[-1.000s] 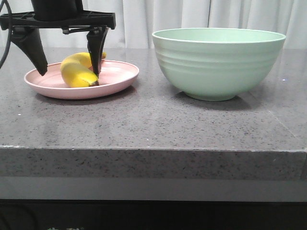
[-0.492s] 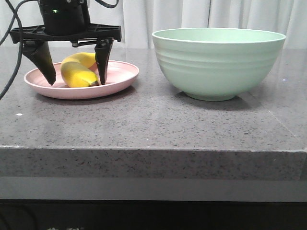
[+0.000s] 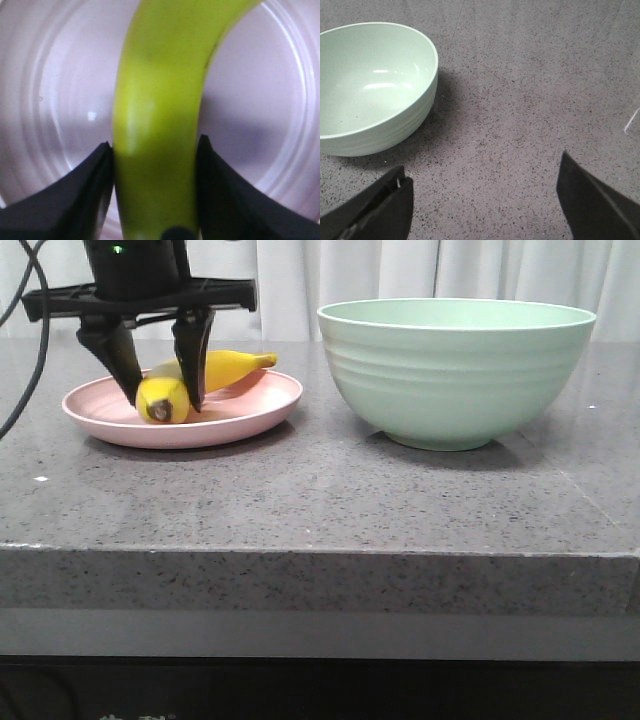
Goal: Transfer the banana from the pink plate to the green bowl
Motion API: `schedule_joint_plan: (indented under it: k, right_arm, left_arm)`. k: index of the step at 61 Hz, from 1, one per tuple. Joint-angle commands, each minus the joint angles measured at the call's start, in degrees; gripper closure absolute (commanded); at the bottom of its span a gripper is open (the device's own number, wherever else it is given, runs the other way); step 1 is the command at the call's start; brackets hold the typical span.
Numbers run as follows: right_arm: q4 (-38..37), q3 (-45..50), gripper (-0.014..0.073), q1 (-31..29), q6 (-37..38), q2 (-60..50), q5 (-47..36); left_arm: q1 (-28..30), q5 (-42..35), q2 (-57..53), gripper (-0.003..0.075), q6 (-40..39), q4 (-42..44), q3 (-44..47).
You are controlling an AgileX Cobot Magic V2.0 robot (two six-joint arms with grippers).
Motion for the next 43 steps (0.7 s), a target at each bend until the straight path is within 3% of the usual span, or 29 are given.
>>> schedule_joint_plan:
  k: [1, 15, 23, 31, 43]
  right_arm:
    - [-0.46, -1.38, -0.0008, -0.34, -0.51, 0.43, -4.77]
    - [-0.46, -1.38, -0.0008, -0.34, -0.51, 0.43, -4.97]
    - [-0.46, -1.38, -0.0008, -0.34, -0.51, 0.43, -5.3]
    - [-0.46, -1.38, -0.0008, -0.34, -0.51, 0.43, -5.24]
    - [0.16, -1.38, -0.0008, -0.34, -0.51, 0.43, -5.24]
  left_arm:
    - [-0.52, 0.54, -3.0, 0.0494, 0.4, -0.17, -3.83]
    - [-0.52, 2.18, -4.65, 0.052, 5.56, -1.4, -7.18]
    - [-0.52, 1.25, -8.48, 0.052, 12.27, -3.39, -6.33]
    - [-0.31, -3.88, -14.7, 0.052, 13.57, -2.88, -1.12]
    - [-0.18, -13.04, -24.63, 0.052, 23.11, -12.63, 10.16]
